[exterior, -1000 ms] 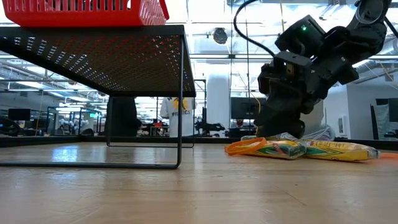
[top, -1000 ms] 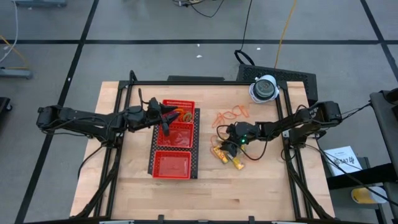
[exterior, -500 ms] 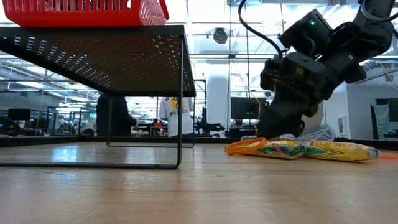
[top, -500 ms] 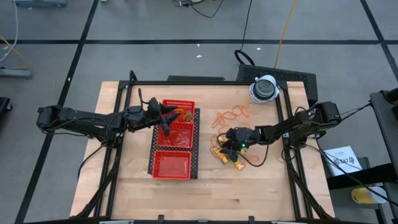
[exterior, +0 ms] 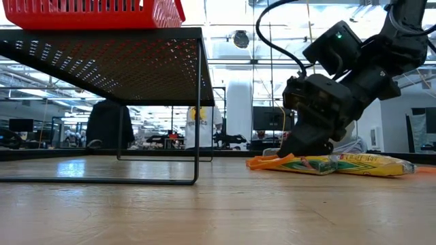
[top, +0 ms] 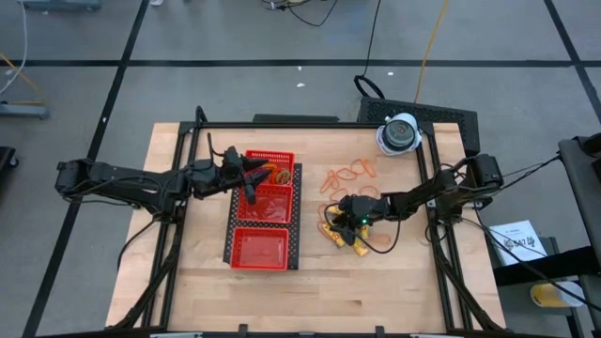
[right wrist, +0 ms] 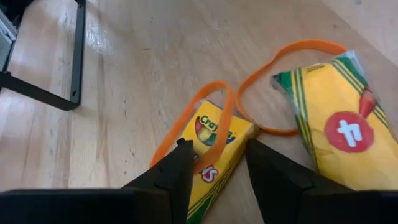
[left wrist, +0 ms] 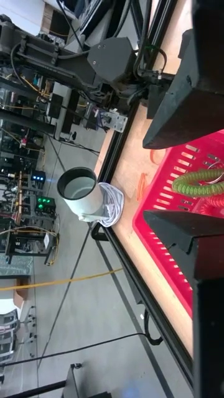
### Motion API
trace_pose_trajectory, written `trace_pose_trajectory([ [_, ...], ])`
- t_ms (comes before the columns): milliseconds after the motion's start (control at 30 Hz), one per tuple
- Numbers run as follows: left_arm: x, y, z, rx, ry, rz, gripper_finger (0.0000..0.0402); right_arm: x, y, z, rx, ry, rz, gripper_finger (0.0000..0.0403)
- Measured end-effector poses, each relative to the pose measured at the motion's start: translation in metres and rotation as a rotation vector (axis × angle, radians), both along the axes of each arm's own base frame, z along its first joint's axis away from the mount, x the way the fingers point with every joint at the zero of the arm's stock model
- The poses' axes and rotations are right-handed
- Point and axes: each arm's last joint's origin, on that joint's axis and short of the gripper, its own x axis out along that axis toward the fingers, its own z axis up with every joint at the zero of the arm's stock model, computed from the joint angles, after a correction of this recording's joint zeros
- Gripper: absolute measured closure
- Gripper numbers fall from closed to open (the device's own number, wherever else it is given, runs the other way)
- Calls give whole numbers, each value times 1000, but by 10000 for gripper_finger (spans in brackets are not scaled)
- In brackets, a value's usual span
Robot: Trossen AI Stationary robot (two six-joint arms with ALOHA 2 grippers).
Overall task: Pick & Place Office Desk Supplies
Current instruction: Put the orange rubber band into the middle red basket on the shelf
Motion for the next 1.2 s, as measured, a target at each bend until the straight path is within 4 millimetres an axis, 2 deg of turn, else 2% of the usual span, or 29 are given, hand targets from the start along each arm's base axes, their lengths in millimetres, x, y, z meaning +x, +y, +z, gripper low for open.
trace_pose_trajectory([
  [400,0,0,0,0,4,0,224,1,0,4,-84,-46,63,395],
  [767,0,0,0,0,4,0,224,3,0,10,-131,-106,95,400],
  [1200,0,0,0,0,4,0,224,-1,-1,51,-236,-289,142,402],
])
